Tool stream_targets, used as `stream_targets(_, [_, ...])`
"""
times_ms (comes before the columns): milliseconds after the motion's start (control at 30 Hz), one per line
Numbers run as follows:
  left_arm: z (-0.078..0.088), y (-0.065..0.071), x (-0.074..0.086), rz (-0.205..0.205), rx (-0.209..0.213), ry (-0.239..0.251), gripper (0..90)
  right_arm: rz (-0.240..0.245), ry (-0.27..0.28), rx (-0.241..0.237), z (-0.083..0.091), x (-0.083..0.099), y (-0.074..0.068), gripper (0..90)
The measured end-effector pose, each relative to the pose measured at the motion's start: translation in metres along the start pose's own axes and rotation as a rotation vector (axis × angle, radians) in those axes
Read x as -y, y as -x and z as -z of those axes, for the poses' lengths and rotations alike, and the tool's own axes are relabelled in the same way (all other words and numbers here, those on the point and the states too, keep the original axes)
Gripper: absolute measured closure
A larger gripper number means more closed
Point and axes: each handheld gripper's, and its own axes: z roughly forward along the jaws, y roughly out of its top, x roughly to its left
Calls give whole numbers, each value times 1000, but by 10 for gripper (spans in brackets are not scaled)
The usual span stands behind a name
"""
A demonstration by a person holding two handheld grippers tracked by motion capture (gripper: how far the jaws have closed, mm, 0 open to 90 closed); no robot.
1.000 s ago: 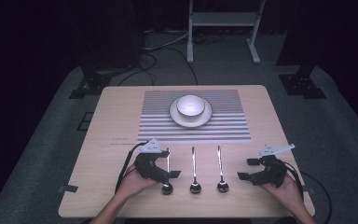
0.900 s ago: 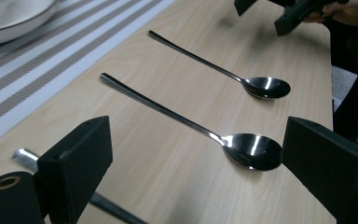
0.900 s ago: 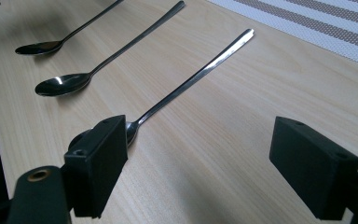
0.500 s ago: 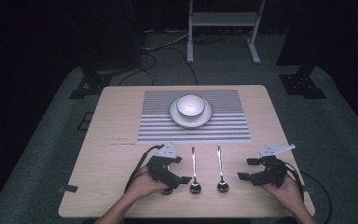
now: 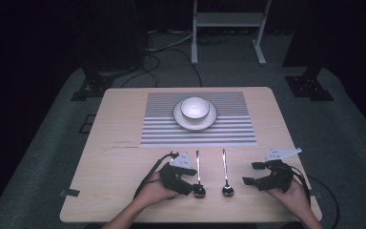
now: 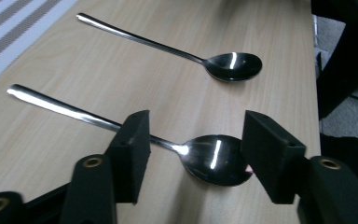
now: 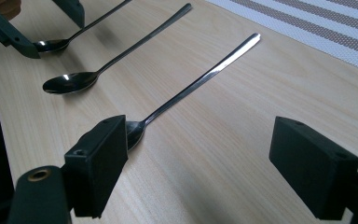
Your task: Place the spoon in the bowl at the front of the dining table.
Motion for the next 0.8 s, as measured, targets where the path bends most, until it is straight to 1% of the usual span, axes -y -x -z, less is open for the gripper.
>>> stream_targets(200, [-9,5,0,-29,23,-41,546,0,-8,-8,-1,1,0,179])
stream_targets(367, [-16,10,0,-51,37,-69,619,-3,-2,-10,0,0,0,179])
stream_targets(467, [-20,12,2,-65,41,-86,646,-11,-3,-10,1,0,1,193])
stream_targets(567, [-22,12,4,-70,42,-102,686,-10,-11,-13,0,1,1,200])
stream_targets(667, [-26,13,6,-81,40,-116,693,-6,-9,-10,-1,0,1,199])
stream_targets(733, [-28,15,7,-102,30,-139,693,-8,-4,-11,0,-1,0,200])
stream_targets(767, [-28,16,8,-108,27,-137,693,-6,1,-11,1,-2,0,200])
stream_targets(800, [-28,16,8,-104,27,-135,694,-6,8,-12,2,-4,-1,199])
